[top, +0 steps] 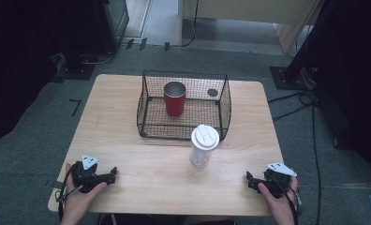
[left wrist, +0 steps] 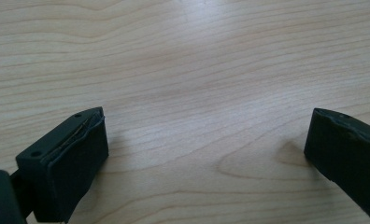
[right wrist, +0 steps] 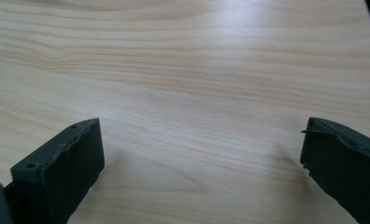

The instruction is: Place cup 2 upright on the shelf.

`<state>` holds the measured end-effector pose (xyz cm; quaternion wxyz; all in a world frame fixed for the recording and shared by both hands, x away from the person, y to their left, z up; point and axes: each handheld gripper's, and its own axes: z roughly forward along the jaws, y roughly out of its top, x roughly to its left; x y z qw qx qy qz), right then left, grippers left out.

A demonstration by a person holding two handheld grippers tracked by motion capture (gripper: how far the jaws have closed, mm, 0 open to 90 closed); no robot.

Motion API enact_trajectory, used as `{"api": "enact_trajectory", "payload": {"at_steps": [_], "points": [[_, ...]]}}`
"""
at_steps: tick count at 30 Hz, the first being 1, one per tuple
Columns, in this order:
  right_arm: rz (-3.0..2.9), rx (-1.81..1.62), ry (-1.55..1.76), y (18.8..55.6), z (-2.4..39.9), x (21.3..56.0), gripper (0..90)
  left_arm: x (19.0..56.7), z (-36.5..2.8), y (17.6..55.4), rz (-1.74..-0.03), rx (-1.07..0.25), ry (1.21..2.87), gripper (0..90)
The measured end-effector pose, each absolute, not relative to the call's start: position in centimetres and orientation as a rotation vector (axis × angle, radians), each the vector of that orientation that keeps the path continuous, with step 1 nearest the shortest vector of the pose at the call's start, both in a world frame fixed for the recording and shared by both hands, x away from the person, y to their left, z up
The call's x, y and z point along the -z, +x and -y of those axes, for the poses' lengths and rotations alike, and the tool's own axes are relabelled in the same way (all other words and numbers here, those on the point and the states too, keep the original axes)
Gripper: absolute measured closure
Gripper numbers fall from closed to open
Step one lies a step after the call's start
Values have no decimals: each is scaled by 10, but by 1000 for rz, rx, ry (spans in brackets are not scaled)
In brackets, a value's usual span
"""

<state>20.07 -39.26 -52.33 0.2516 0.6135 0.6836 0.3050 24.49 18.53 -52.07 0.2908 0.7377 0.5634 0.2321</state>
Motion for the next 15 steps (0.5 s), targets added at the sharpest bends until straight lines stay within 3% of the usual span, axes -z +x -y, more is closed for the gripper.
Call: {"api": "enact_trajectory", "payload": {"at_steps": [15], "points": [[-1886, -940, 1550, 194, 361, 500, 0, 521, -181, 248, -1479, -609, 1978, 2]]}}
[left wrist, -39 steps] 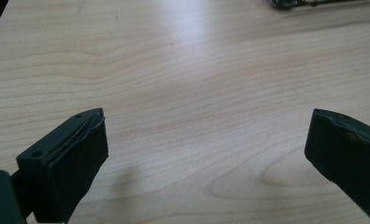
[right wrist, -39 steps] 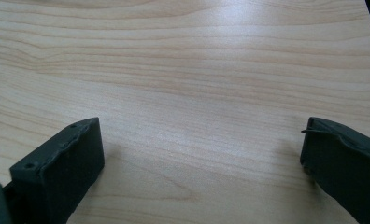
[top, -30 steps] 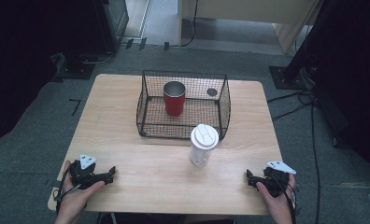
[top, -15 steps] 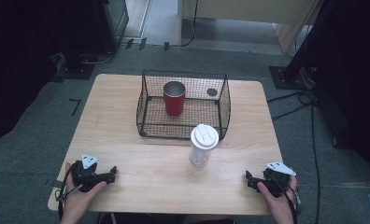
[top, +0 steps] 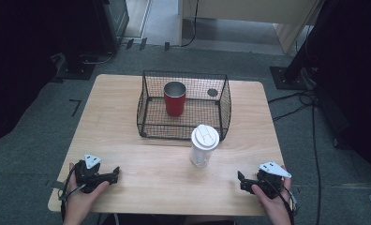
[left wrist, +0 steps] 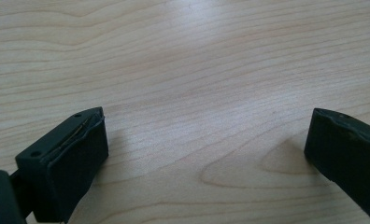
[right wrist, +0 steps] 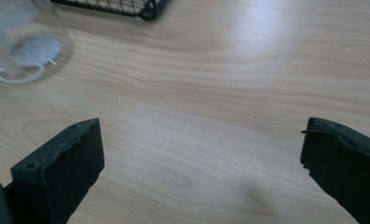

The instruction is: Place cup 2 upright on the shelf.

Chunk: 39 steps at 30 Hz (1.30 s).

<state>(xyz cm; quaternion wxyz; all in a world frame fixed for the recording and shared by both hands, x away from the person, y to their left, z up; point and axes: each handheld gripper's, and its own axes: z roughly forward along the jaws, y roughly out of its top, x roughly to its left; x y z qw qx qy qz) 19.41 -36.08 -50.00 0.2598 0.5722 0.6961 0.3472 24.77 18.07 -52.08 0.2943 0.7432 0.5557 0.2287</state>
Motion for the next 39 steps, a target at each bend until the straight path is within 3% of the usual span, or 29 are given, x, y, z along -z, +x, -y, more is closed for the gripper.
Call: {"api": "enact_trajectory", "payload": {"at_steps": [29, 34, 39], "points": [[-1974, -1114, 1328, 213, 287, 467, 0, 521, -178, 248, -1510, -622, 1961, 1], [-1946, -1126, 1301, 214, 280, 464, 63, 521, -178, 248, -1510, -622, 1961, 1], [-1940, -1167, 1304, 216, 273, 461, 65, 521, -178, 248, -1510, -622, 1960, 1]]}}
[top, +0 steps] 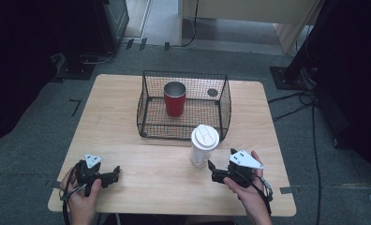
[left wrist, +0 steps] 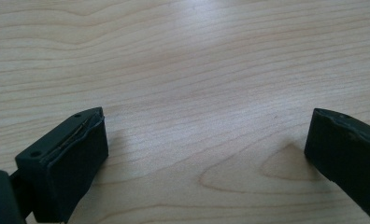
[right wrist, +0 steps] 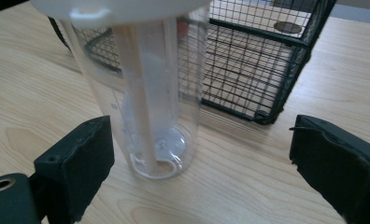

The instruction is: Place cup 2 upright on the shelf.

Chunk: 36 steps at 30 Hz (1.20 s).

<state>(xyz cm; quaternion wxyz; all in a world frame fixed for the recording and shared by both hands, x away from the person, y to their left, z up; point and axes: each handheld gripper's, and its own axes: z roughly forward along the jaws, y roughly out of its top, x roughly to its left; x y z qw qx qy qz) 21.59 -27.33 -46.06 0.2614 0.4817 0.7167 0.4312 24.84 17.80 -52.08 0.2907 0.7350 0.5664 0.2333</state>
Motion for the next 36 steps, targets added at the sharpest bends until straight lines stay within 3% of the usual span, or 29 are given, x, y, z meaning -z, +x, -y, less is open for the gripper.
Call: {"api": "enact_trajectory", "payload": {"at_steps": [36], "points": [[-1797, -1319, 1284, 232, 233, 467, 139, 521, -178, 248, -1510, -622, 1961, 1]]}}
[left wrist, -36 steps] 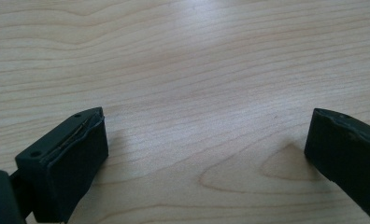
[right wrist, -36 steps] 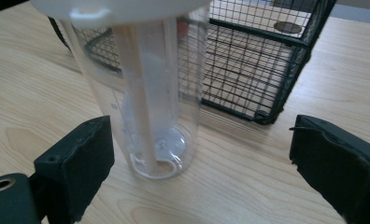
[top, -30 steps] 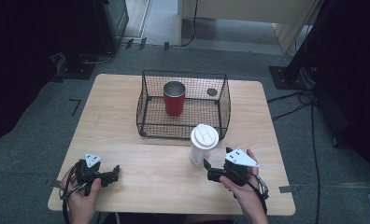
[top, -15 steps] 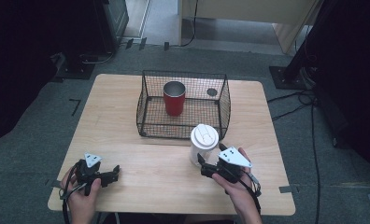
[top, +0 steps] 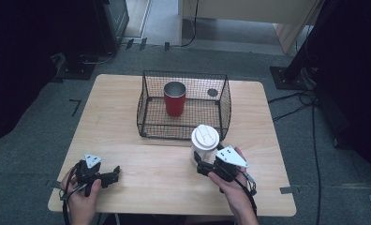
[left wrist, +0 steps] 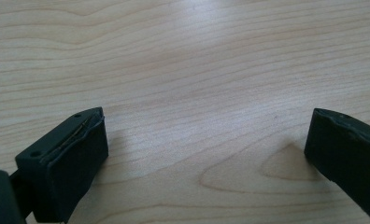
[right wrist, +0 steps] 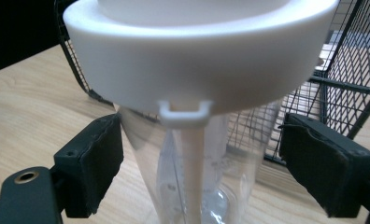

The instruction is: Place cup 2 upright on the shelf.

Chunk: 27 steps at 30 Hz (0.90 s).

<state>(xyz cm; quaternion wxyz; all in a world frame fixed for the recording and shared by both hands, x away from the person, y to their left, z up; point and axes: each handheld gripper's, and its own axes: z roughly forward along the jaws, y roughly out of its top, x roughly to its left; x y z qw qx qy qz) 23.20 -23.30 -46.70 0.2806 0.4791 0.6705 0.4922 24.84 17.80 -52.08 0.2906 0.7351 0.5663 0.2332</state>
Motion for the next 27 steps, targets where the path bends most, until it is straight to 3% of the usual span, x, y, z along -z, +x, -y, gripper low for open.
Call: {"api": "enact_trajectory", "payload": {"at_steps": [27], "points": [[-1481, -1483, 1228, 241, 212, 495, 139, 521, -178, 248, -1510, -622, 1961, 1]]}}
